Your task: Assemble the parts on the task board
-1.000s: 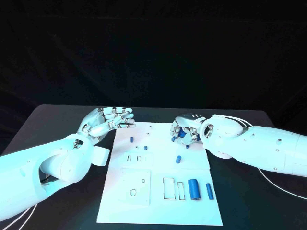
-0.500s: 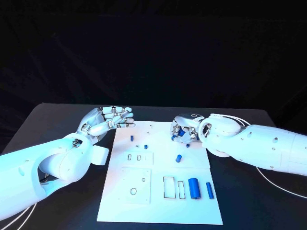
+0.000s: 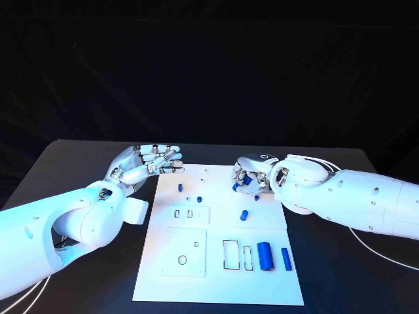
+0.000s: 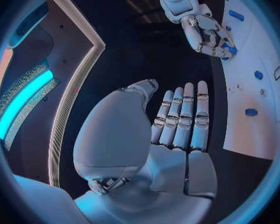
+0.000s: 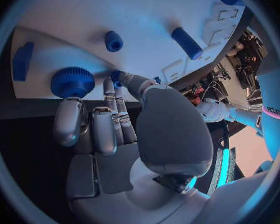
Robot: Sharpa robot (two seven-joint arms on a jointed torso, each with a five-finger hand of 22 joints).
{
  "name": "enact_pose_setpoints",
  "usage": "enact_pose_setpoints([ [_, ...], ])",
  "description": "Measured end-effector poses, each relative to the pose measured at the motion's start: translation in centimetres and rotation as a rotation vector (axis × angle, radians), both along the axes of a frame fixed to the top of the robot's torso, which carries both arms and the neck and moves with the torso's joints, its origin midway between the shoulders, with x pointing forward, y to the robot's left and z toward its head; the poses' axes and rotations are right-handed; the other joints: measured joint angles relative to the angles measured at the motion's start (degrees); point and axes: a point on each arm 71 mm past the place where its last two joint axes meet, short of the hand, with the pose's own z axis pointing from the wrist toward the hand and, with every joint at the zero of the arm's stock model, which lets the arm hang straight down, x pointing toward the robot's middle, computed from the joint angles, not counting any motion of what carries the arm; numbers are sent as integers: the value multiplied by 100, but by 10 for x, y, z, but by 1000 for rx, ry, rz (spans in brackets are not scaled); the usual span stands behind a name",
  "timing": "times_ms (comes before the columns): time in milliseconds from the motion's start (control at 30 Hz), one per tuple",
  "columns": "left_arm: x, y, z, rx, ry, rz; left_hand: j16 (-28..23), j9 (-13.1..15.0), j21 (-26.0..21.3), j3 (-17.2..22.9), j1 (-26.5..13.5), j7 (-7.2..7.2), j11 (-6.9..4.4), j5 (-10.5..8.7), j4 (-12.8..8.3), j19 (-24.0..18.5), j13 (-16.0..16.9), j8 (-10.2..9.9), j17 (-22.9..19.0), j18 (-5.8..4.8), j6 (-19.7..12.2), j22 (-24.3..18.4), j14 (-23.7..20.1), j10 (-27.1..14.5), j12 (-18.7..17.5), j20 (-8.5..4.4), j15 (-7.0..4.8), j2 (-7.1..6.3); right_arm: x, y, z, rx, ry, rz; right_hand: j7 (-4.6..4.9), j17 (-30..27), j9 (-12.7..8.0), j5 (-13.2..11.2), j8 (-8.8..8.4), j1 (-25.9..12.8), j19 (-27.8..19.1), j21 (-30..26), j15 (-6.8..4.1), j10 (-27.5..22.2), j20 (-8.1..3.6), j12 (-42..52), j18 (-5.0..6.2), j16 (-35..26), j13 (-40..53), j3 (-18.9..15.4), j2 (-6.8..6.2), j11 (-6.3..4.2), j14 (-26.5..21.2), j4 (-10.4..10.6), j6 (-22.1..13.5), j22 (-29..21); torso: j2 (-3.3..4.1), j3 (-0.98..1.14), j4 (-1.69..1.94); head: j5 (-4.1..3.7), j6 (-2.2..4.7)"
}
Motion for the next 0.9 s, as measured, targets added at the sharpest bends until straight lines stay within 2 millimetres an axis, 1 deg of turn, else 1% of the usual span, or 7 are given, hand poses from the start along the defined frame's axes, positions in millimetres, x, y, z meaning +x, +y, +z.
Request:
enact_pose_setpoints([
  [67,0,0,0,0,1,0,0,0,0,0,0,0,0,0,0,0,0,0,0,0,0,0,0,0,0,0,0,0,-1,0,1,14,-15,0,-9,0,40,-11,29,8,0,0,0,21,0,22,0,1,4,21,8,19,0,-22,9,6,-1,1,1,0,9],
  [233,1,0,0,-1,4,0,0,0,0,0,0,0,0,0,0,0,0,0,8,0,0,0,0,0,0,0,0,0,-4,3,6,53,-54,2,-24,18,91,-30,75,37,0,0,-41,30,0,22,0,1,11,21,39,10,0,-22,22,34,-3,-5,5,-8,36],
  [367,1,1,-1,-1,5,1,0,0,-1,0,0,0,0,0,0,0,0,0,8,0,0,0,0,0,0,0,0,0,-4,7,10,80,-84,1,-35,18,118,-34,95,30,-22,0,-41,30,-22,22,1,23,16,21,47,10,0,-22,32,34,-4,-10,8,-14,65],
  [467,1,1,-1,-1,6,2,0,-1,-1,0,0,0,0,0,0,0,0,0,8,0,0,0,0,0,0,0,0,0,-2,11,13,93,-104,-4,-35,11,125,-45,95,15,-22,0,-41,30,-22,21,1,23,22,31,61,10,0,-32,32,32,-4,-11,12,-21,88],
  [600,1,1,-1,-1,8,1,0,-1,-2,0,0,0,0,0,0,0,0,0,8,0,0,1,0,0,0,0,0,0,3,17,15,104,-126,-15,-35,5,128,-28,95,7,-22,0,-41,30,-22,21,0,23,48,36,69,10,0,-38,31,24,-1,-17,18,-24,107],
  [667,1,1,-1,-2,8,0,0,-1,-3,0,0,0,0,0,0,0,0,0,8,0,0,1,0,0,0,0,0,0,4,19,16,106,-131,-19,-36,5,128,-19,95,7,-22,0,-41,30,-22,20,0,23,48,36,69,10,0,-38,31,24,3,-18,22,-24,111],
  [900,1,-1,-1,-4,10,-3,0,4,-3,16,0,0,0,0,-16,0,0,0,18,-1,0,-5,0,0,0,0,0,0,13,34,19,116,-161,-34,-44,-4,158,-18,93,7,-22,0,-41,31,-21,13,0,23,48,36,69,10,0,-39,21,24,13,-22,38,-26,114],
])
